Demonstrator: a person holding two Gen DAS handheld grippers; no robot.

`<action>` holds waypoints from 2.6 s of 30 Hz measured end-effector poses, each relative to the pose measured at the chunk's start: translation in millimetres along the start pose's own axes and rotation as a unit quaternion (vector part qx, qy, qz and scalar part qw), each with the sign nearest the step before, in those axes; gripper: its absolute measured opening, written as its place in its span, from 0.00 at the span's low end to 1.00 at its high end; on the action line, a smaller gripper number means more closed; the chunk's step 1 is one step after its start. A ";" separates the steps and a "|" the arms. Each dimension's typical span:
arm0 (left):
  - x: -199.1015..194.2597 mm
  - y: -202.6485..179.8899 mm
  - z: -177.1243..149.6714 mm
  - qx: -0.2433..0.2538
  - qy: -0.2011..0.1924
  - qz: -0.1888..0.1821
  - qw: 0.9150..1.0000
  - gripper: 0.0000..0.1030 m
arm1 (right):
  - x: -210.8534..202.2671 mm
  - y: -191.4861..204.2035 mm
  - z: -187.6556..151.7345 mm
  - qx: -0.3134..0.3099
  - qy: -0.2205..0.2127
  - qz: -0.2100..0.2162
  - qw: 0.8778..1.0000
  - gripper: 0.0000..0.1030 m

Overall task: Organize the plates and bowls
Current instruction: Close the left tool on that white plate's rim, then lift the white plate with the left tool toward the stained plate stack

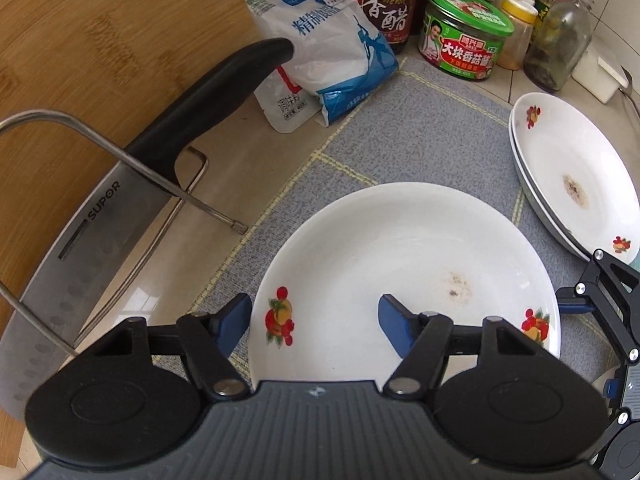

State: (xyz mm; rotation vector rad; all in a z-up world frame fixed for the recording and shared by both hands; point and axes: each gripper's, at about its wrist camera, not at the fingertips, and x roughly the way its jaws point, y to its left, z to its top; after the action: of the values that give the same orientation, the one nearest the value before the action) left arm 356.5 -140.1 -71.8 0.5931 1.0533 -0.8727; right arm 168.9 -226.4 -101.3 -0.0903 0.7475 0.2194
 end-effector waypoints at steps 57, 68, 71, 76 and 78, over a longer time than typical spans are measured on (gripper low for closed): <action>-32.0 -14.4 -8.5 0.024 0.001 -0.040 0.999 0.63 | -34.7 4.2 1.8 -0.031 -0.011 0.007 0.999 1.00; -45.8 -40.0 -8.1 0.020 -0.003 -0.027 0.999 0.63 | -59.3 -0.7 -5.6 -0.036 -0.019 0.018 0.999 1.00; -49.3 -47.9 -7.2 0.017 -0.006 -0.024 1.000 0.63 | -65.7 -3.8 -8.4 -0.039 -0.022 0.021 0.999 1.00; -52.8 -62.3 -2.3 0.011 -0.010 -0.021 1.000 0.63 | -78.0 -11.2 -13.4 -0.041 -0.024 0.023 0.999 1.00; -54.2 -69.7 0.9 0.014 -0.011 -0.019 1.000 0.63 | -84.5 -16.1 -14.8 -0.041 -0.026 0.023 0.999 1.00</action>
State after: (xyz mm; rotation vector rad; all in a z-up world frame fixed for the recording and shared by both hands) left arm 286.0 -160.8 -22.7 0.5870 1.0370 -0.9256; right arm 102.7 -258.4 -54.5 -0.1452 0.6895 0.2943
